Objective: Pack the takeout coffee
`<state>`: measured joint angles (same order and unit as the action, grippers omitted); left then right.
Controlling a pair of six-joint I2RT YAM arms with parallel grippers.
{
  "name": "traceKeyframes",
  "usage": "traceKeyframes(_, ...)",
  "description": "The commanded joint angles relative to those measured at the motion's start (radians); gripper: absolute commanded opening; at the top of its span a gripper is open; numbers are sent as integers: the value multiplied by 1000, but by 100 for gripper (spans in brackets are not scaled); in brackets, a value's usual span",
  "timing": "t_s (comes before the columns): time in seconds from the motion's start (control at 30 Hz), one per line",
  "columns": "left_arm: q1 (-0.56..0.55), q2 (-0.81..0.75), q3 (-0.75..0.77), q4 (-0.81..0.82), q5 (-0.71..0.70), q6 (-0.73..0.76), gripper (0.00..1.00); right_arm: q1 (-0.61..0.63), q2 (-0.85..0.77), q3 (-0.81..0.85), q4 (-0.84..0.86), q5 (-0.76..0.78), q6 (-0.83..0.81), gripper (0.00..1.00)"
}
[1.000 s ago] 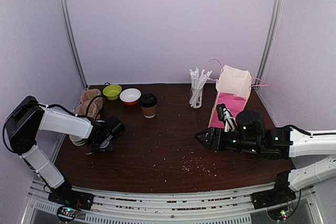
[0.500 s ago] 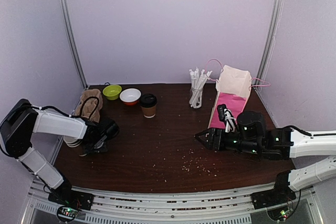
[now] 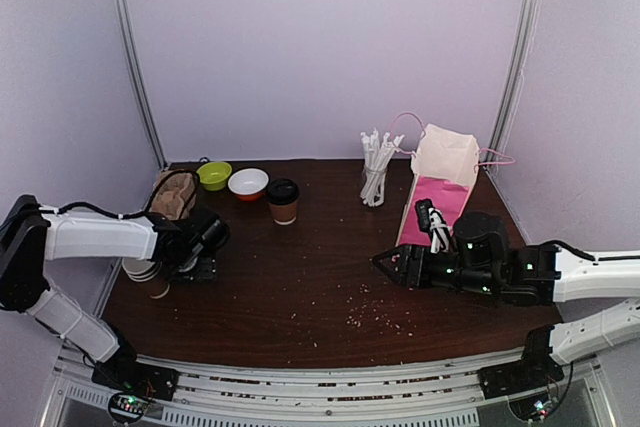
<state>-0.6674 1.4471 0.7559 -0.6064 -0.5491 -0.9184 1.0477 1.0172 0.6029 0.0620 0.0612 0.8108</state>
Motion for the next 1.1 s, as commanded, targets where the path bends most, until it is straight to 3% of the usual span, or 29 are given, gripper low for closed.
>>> traceKeyframes(0.0,-56,-51,123,-41,50,71,78,2,-5,7,3,-1,-16,72)
traceKeyframes(0.2,-81,-87,333,-148,-31,124,82,2,11,18,0,2,-25,72)
traceKeyframes(0.37,85,-58,452,-167,-11,222,81,2,13,21,2,-1,-28,72)
traceKeyframes(0.67,357,35,463,-86,133,363,80,2,13,26,-5,0,-39,72)
traceKeyframes(1.07,424,203,456,-8,165,414,77,3,15,59,-25,-12,-43,73)
